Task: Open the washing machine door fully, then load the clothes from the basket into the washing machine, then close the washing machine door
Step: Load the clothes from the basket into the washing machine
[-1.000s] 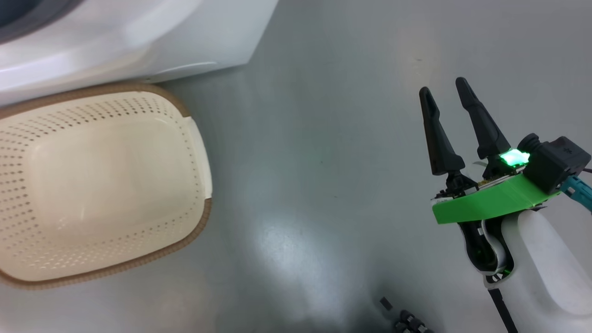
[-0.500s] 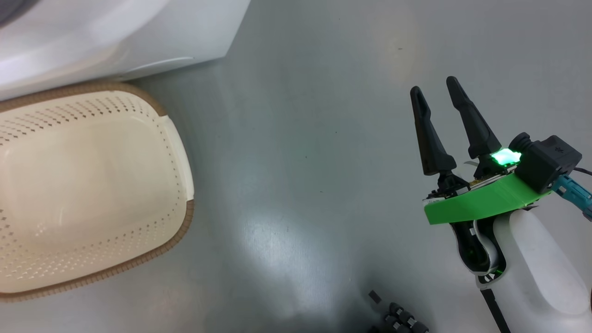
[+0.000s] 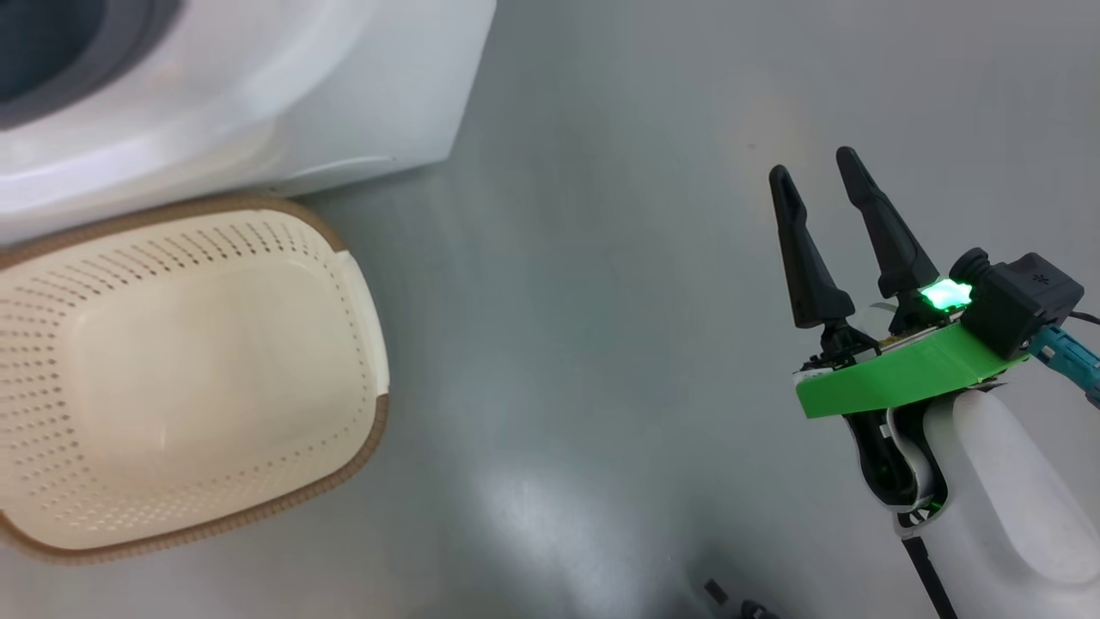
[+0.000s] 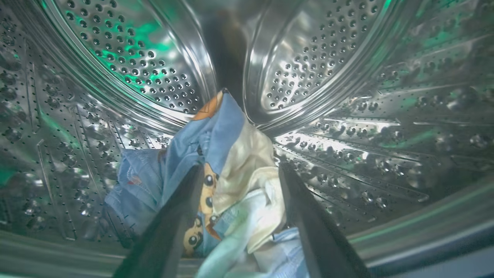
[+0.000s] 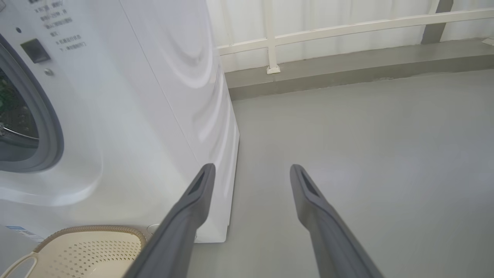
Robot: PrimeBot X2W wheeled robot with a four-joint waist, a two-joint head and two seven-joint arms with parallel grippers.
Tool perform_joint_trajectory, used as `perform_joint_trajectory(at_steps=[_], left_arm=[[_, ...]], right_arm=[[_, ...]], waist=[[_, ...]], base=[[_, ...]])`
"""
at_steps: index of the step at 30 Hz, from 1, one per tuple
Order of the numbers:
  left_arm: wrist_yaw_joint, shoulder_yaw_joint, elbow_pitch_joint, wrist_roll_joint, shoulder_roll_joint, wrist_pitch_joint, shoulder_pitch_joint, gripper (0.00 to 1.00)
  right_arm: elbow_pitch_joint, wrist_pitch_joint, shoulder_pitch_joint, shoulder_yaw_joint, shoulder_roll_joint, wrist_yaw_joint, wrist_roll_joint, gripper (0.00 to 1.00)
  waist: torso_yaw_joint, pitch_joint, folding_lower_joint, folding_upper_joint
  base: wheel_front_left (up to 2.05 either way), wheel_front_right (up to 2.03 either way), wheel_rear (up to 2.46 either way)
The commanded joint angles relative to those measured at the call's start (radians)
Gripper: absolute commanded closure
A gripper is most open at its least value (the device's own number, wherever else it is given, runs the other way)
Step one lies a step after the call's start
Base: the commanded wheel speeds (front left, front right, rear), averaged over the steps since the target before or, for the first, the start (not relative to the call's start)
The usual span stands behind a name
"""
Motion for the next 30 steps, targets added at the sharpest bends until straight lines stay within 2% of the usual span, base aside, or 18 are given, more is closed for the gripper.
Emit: perform_joint_trajectory(at_steps=[1,10,15,21,30], left_arm=[[-0.005,0.003,-0.025,-0.005,0.040,-0.007,0.016,0.00],[-0.006,-0.058,-0.179,-0.097,0.037,-0.086,0.240,0.00],[-0.006,-0.077,-0.245,-0.071,0.050,-0.108,0.362,0.00],[0.002,0.035,-0.403,-0.055,0.033,-0.110,0.537,0.00],[0.033,0.181,-0.633,0.041,-0.043,-0.110,0.843,0.00]], right_arm=[[-0.017,-0.008,0.019,0.019,-0.011,0.005,0.001,0.00],[0.002,-0.008,0.040,0.032,-0.038,0.005,0.006,0.00],[0.014,-0.008,0.060,0.037,-0.051,0.005,0.011,0.00],[0.025,-0.008,0.082,0.036,-0.065,0.005,0.017,0.00],[0.042,-0.008,0.125,0.040,-0.084,0.005,0.029,0.00]], waist=[[0.017,-0.039,0.0000,0.0000],[0.064,-0.161,0.0000,0.0000],[0.091,-0.223,0.0000,0.0000],[0.122,-0.290,0.0000,0.0000],[0.168,-0.408,0.0000,0.0000]], base=[[0.00,0.00,0.00],[0.00,0.00,0.00],[0.00,0.00,0.00],[0.00,0.00,0.00],[0.00,0.00,0.00]])
